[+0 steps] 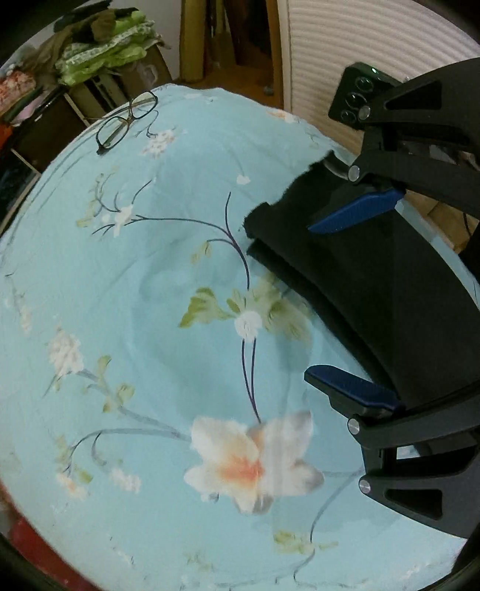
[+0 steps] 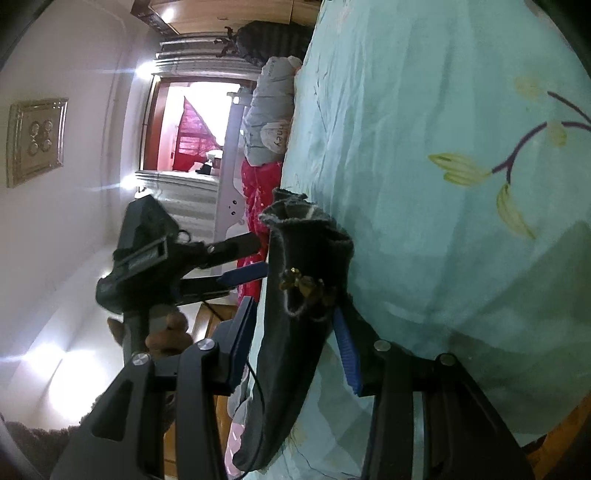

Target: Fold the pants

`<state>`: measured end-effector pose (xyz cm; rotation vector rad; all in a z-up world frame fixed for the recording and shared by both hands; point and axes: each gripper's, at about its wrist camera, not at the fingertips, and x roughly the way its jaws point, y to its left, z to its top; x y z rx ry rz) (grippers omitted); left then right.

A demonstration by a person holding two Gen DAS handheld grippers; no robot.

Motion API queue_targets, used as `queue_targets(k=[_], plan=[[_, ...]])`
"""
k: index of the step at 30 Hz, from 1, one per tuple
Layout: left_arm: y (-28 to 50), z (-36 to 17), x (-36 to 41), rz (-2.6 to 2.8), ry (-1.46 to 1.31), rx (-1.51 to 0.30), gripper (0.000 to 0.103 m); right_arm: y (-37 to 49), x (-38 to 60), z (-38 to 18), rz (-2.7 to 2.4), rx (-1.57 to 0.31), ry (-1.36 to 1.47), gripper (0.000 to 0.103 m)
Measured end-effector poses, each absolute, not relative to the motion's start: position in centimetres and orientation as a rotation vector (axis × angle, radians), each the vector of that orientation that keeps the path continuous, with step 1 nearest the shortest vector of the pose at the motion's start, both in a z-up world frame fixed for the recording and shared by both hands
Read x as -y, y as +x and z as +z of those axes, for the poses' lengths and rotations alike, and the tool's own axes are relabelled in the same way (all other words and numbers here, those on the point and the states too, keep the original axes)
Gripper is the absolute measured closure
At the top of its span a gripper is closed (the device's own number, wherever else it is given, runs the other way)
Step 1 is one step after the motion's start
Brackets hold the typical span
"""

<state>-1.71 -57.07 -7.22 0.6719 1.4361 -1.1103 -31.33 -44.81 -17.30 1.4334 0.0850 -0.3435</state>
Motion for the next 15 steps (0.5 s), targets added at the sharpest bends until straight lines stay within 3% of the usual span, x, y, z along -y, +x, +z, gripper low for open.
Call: queue_targets(k=[9,12,13,14,15], plan=[[-4.0,-9.9,60.5,-1.226,0.712,-1.534,0.029,-31.8,45.0,-17.7,-0.339,-0.041,1.432,0.065],[-4.1,-10.9,60.9,-1.235,0.69,-1.567,0.032,-31.8,45.0,-17.8,-0.348,-0.058,1.416,0.075],[-4.1,-10.9,60.9,-1.253,0.68,-1.571,0.045,-31.9,45.0,-18.1,-0.351,-0.062,1.421,0.08],[-3.7,-10.7,60.4,-1.26,0.67,-1.574,0.065,-31.9,45.0,-18.2,-0.351,-0.061,1.426,0.081],[-3.5,-10.5,60.2,-1.274,0.635,-1.601,0.074,-32.0,45.0,-18.4,-0.35,-0.063,1.43,0.085]])
